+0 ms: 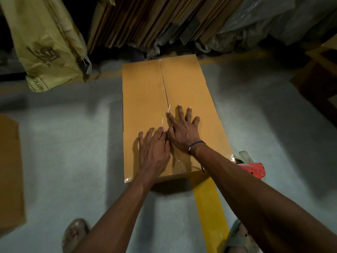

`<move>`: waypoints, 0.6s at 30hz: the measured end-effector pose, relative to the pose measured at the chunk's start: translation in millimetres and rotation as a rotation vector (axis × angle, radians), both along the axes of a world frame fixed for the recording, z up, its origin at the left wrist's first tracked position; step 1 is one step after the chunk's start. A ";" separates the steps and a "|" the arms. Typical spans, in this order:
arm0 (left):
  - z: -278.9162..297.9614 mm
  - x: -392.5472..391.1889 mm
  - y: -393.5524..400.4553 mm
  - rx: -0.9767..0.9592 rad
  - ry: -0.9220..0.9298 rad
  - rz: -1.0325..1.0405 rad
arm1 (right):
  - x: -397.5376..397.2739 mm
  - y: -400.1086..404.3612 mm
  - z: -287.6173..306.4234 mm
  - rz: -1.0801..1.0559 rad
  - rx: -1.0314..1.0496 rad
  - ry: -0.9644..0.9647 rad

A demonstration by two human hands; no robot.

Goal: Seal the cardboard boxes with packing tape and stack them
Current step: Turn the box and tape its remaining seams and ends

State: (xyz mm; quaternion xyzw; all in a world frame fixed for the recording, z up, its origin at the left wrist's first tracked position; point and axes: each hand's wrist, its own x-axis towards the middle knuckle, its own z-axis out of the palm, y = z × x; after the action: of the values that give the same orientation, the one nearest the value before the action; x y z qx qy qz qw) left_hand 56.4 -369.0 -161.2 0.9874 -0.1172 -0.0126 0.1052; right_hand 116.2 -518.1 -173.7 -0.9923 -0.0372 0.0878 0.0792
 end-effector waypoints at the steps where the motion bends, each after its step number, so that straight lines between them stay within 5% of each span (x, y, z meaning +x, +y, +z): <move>1: -0.7 3.2 -0.6 -0.045 -0.014 0.019 | 3.8 1.5 3.4 0.001 -0.002 0.016; 6: 1.3 30.6 0.8 -0.243 -0.006 0.225 | 2.1 8.2 13.5 0.105 -0.093 -0.007; 18: 11.9 73.0 -0.2 0.079 0.202 0.061 | -61.3 -0.4 16.3 0.284 0.048 -0.060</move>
State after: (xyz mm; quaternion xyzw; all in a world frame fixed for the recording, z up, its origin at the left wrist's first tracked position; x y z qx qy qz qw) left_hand 129.4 -369.2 -149.4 0.9876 -0.0755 -0.1136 0.0779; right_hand 54.9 -518.5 -157.4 -0.9770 -0.1816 0.0676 0.0886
